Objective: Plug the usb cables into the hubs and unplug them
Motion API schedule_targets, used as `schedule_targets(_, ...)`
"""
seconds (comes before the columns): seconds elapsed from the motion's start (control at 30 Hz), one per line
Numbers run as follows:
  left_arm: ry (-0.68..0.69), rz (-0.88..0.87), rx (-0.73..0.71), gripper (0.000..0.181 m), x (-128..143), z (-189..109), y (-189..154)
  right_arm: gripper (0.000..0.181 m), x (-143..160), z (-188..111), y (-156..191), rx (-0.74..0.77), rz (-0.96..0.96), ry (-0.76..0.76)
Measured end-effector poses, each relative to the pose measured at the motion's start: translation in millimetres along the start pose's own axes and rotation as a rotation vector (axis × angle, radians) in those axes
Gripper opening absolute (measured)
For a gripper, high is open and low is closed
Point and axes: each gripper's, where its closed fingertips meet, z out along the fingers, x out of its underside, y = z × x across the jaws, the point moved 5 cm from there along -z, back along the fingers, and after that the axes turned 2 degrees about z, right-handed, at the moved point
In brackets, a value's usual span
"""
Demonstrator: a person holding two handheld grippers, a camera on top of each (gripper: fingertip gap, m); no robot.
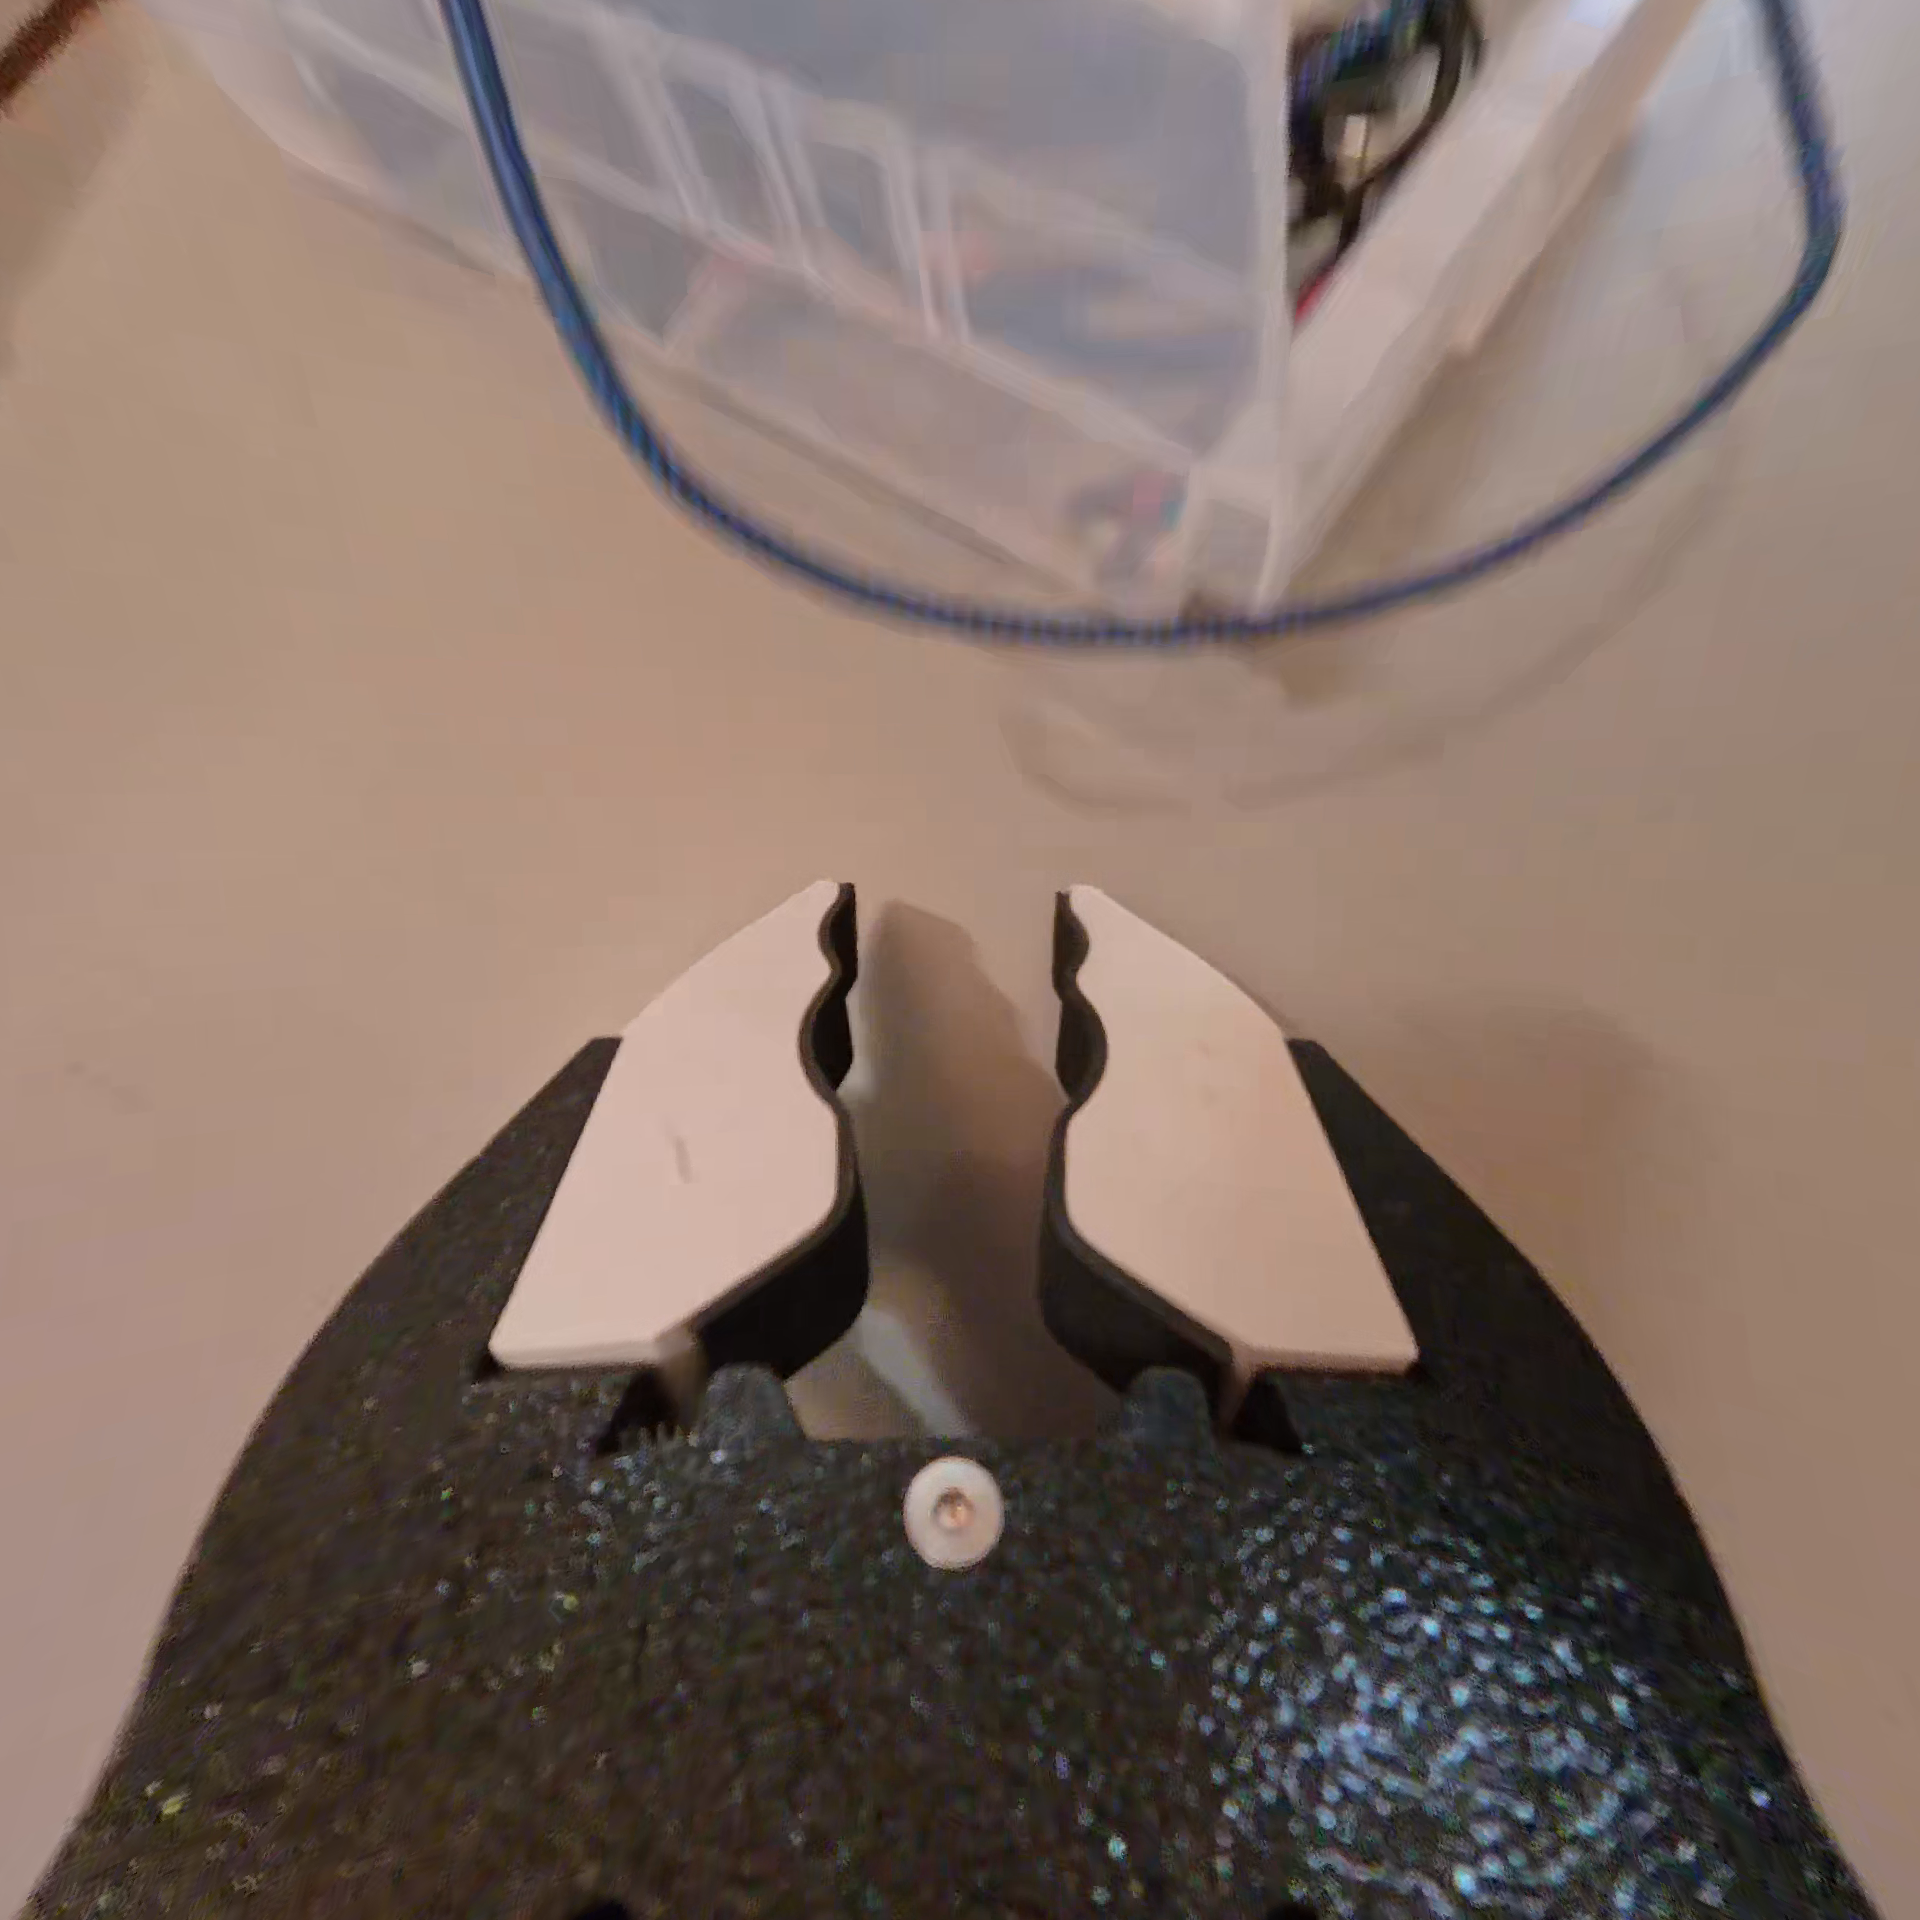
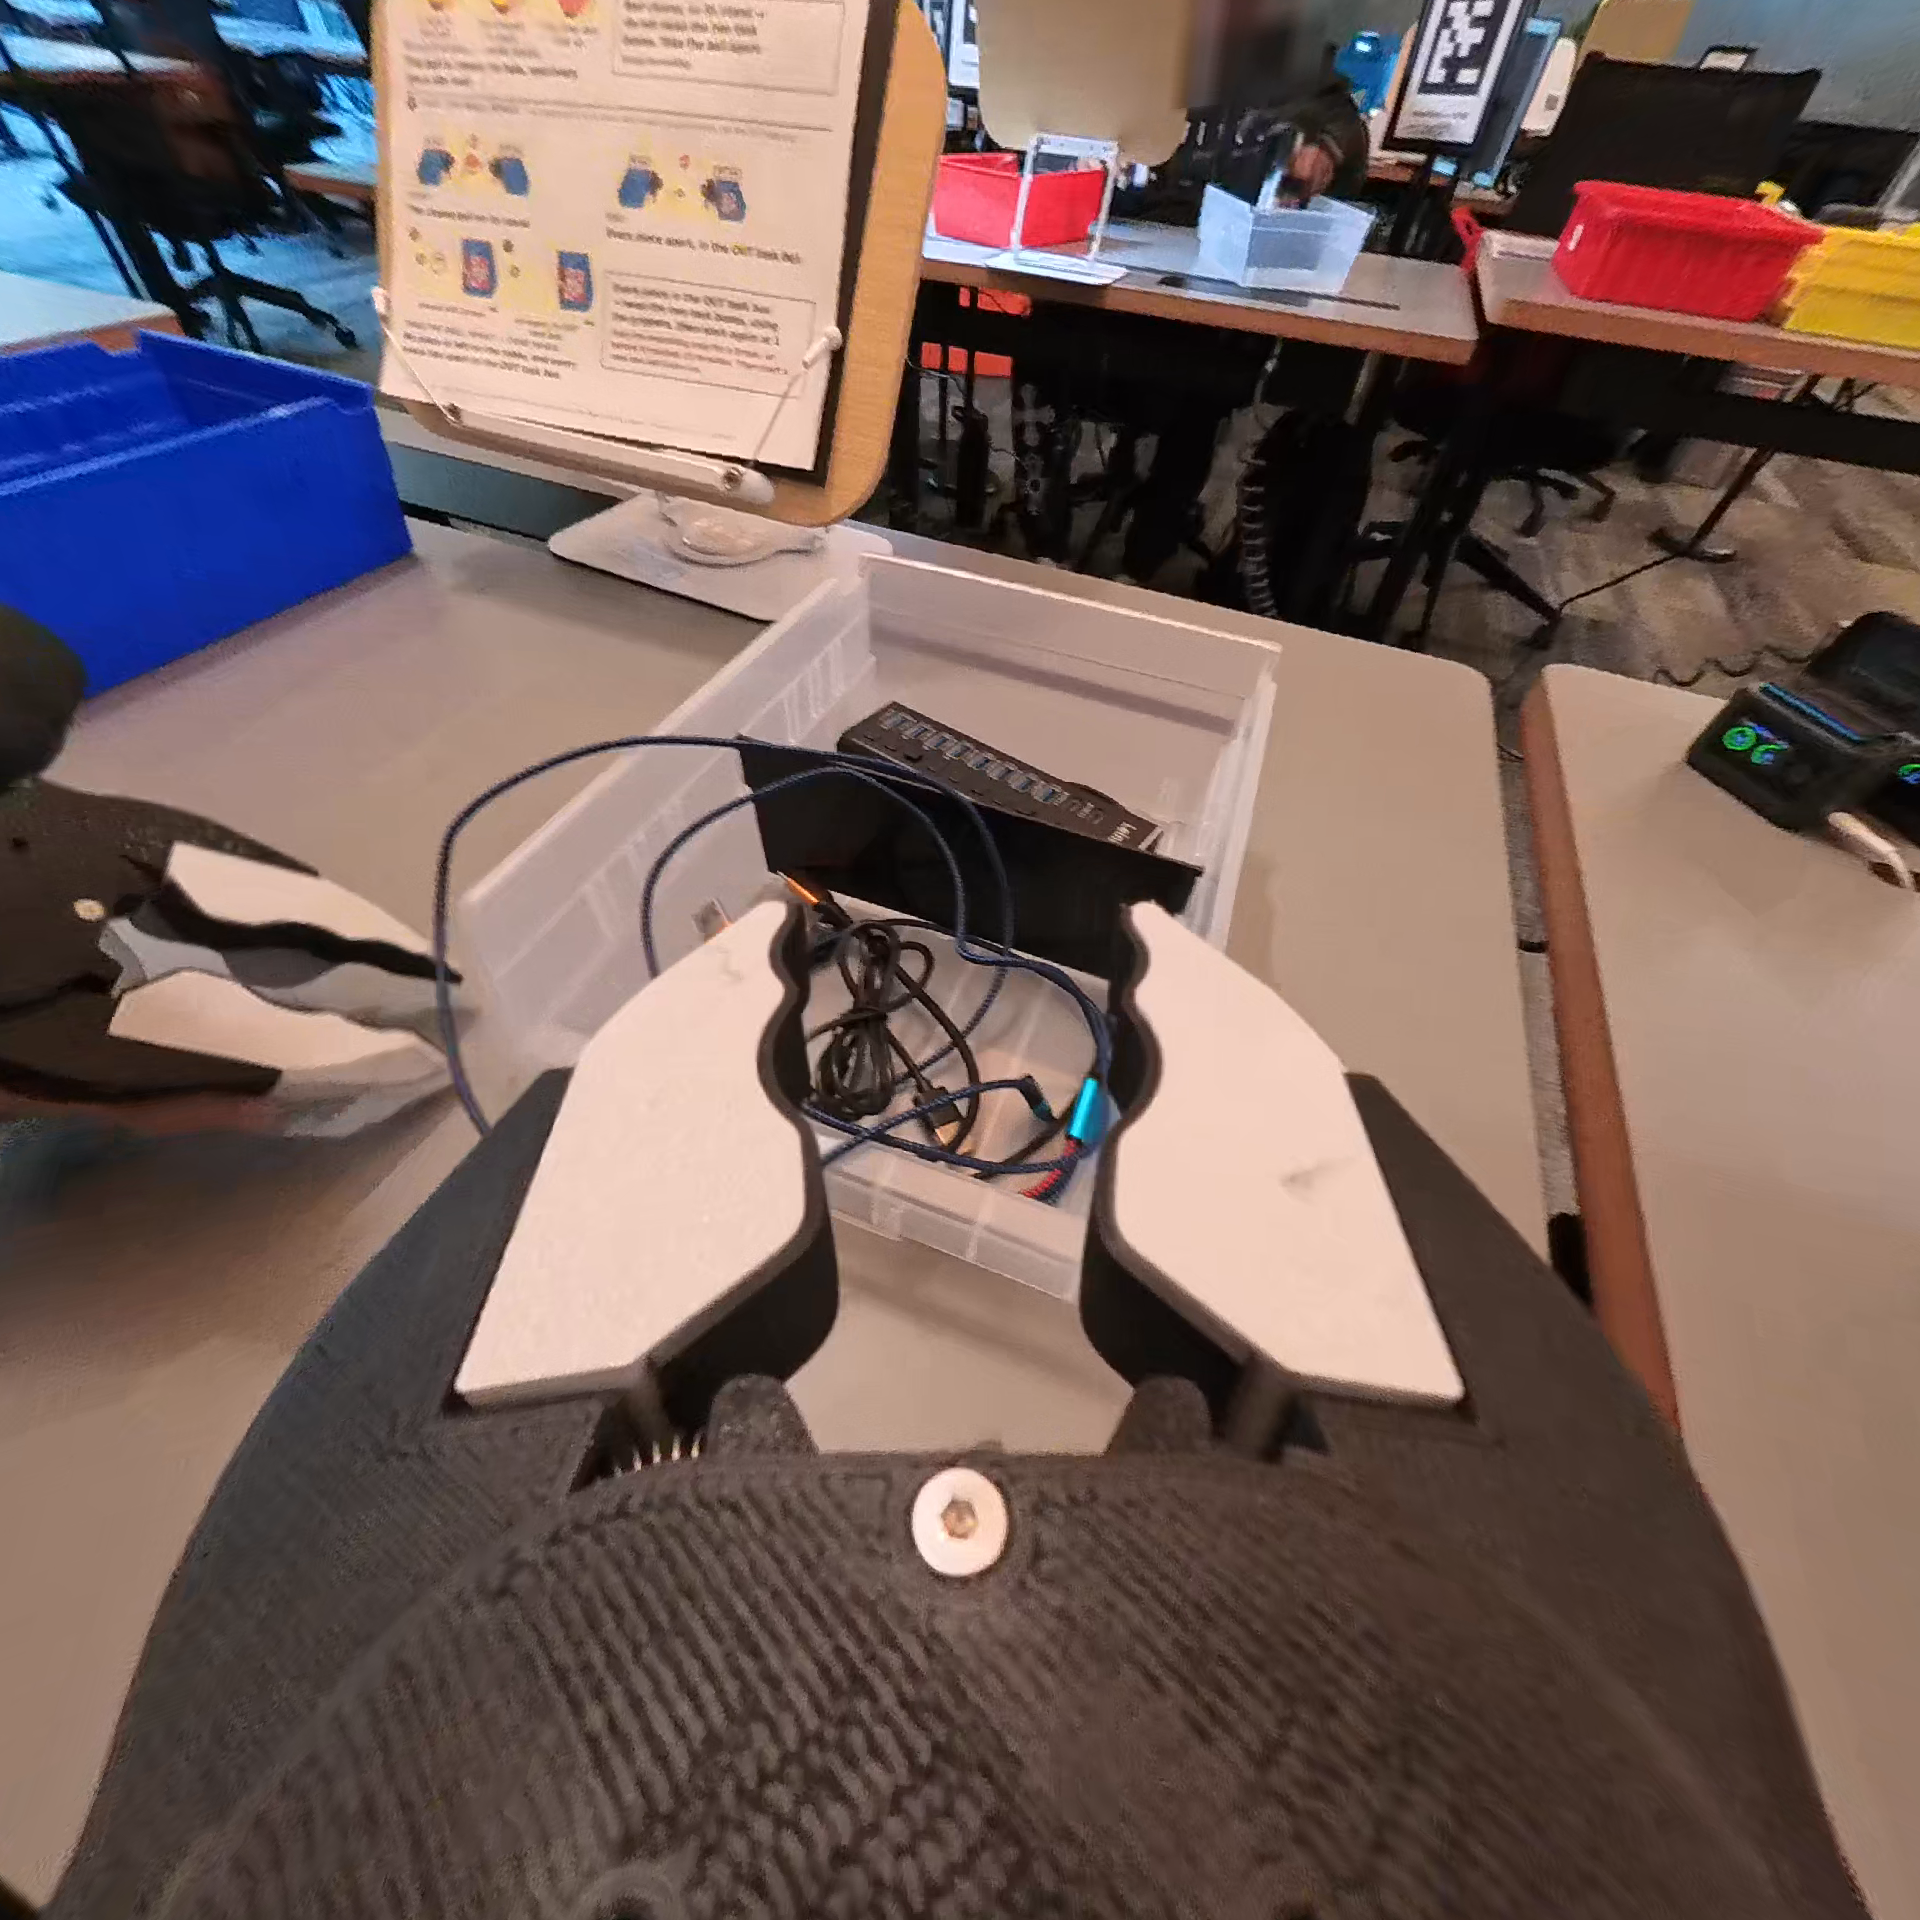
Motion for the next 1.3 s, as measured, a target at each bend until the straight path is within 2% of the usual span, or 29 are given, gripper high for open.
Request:
schedule_targets(0.03, -0.039, -0.017, 0.004, 0.032, -11, 4, -2, 0.055, 2, 0, -1, 0.009, -0.009, 0.011)
schedule_targets(0.17, -0.130, -0.058, 0.086, 0.032, -43, 8, -14, 0.057, 7, 1, 0, -0.023, -0.047, 0.035)
schedule_targets(0.33, -0.218, -0.058, 0.045, 0.030, -64, -19, -8, 0.057, 9, 3, -1, -0.047, -0.057, 0.032)
schedule_targets(0.43, -0.180, -0.087, 0.144, 0.037, -66, -29, -13, 0.057, 10, 5, 0, -0.070, -0.047, 0.020)
schedule_targets(0.53, -0.169, -0.148, 0.088, 0.038, -73, -23, -8, 0.057, 9, 7, 0, -0.084, -0.038, 0.009)
schedule_targets(0.8, -0.087, -0.209, 0.154, 0.039, -103, -6, -28, 0.057, 2, 9, 9, -0.109, -0.050, -0.010)
schedule_targets(0.87, -0.056, -0.235, 0.122, 0.039, -105, 2, -28, 0.057, 1, 10, 11, -0.106, -0.072, -0.005)
schedule_targets(0.93, -0.020, -0.190, 0.038, 0.032, -106, 10, -22, 0.057, 0, 10, 14, -0.104, -0.091, -0.002)
schedule_targets(1.0, -0.004, -0.159, -0.013, 0.033, -107, 14, -18, 0.057, -2, 10, 17, -0.108, -0.102, -0.003)
schedule_targets(1.17, 0.042, 0.009, -0.281, 0.031, -104, 22, 9, 0.057, -11, 10, 30, -0.149, -0.114, -0.040)
schedule_targets(1.3, 0.098, -0.139, -0.249, 0.046, -94, 41, 27, 0.057, -15, 12, 43, -0.186, -0.122, -0.050)
